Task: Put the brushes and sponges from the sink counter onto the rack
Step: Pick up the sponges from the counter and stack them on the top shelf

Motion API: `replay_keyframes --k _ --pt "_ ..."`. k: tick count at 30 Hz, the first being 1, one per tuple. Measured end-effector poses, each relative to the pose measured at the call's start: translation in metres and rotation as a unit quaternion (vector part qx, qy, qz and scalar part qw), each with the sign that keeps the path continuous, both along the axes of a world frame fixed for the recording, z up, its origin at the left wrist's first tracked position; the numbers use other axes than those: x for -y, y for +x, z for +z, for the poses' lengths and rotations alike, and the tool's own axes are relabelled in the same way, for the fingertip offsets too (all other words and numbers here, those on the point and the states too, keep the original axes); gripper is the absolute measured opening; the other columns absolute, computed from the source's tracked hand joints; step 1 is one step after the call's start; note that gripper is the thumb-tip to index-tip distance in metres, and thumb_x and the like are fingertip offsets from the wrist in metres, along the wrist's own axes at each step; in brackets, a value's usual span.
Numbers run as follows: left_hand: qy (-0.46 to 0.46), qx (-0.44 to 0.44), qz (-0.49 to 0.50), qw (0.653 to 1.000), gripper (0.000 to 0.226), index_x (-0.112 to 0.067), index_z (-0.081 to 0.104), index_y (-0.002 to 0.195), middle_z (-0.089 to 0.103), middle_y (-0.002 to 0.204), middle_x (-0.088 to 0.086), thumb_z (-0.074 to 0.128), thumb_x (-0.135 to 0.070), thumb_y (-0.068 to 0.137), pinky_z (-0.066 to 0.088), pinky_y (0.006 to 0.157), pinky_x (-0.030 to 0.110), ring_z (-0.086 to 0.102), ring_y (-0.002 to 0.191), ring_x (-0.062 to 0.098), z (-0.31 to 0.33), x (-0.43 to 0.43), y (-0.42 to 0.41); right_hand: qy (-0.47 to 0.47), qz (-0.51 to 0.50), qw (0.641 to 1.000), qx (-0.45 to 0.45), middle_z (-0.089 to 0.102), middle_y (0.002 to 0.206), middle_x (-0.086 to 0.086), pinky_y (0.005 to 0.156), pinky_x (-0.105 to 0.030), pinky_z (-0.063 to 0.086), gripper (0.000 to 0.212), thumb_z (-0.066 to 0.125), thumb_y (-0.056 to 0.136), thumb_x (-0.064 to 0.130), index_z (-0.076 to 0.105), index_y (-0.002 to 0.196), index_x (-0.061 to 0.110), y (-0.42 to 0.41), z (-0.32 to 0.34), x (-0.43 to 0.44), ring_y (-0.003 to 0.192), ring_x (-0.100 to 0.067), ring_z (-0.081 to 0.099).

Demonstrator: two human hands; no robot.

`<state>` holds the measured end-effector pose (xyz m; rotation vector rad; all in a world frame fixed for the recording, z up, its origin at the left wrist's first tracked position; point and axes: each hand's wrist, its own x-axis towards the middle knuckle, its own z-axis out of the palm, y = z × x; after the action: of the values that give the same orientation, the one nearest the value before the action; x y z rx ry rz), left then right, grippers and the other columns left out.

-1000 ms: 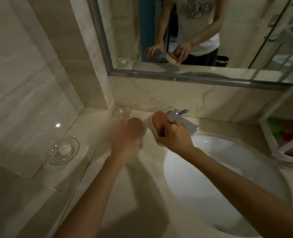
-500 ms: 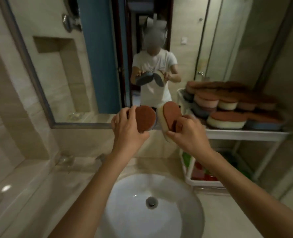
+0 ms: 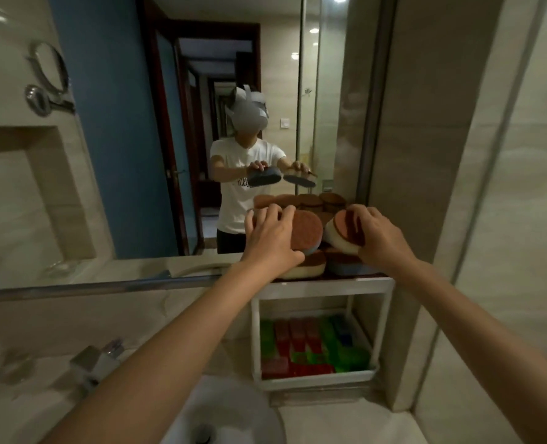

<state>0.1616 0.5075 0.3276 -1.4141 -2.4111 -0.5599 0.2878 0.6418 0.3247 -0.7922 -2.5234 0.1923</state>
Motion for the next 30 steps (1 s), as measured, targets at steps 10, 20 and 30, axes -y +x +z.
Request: replay_keyframes --k 10,20,30 --pt "-0.065 0.056 0.001 0.996 0.076 -0.018 0.028 0.145 0.034 0.143 0.009 0.063 -0.038 0.081 0.014 0.118 0.04 0.028 0.137 0.028 -0.009 -0.047 -0.018 0.035 -0.015 0.998 0.049 0.034 0.147 -0.007 0.103 -0.034 0.04 0.075 0.063 0.082 0.005 0.025 0.146 0.016 -0.016 -0.019 -0.028 0.134 -0.027 0.037" --pt "-0.082 0.074 -0.006 0.994 0.077 -0.017 0.026 0.147 0.032 0.147 0.009 0.062 -0.035 0.082 0.014 0.12 0.042 0.025 0.139 0.027 -0.019 -0.061 -0.027 0.034 -0.026 0.997 0.066 0.032 0.149 -0.009 0.108 -0.036 0.036 0.075 0.06 0.083 0.004 0.023 0.147 0.016 -0.029 -0.024 -0.039 0.137 -0.028 0.032" --pt "-0.124 0.012 -0.061 0.99 0.074 -0.022 0.028 0.147 0.028 0.151 0.008 0.058 -0.045 0.083 0.016 0.116 0.04 0.027 0.14 0.027 -0.027 -0.054 -0.032 0.047 -0.028 0.992 0.114 0.022 0.157 -0.009 0.116 -0.04 0.023 0.071 0.052 0.089 0.006 0.018 0.149 0.02 -0.029 -0.041 -0.048 0.143 -0.029 0.023"
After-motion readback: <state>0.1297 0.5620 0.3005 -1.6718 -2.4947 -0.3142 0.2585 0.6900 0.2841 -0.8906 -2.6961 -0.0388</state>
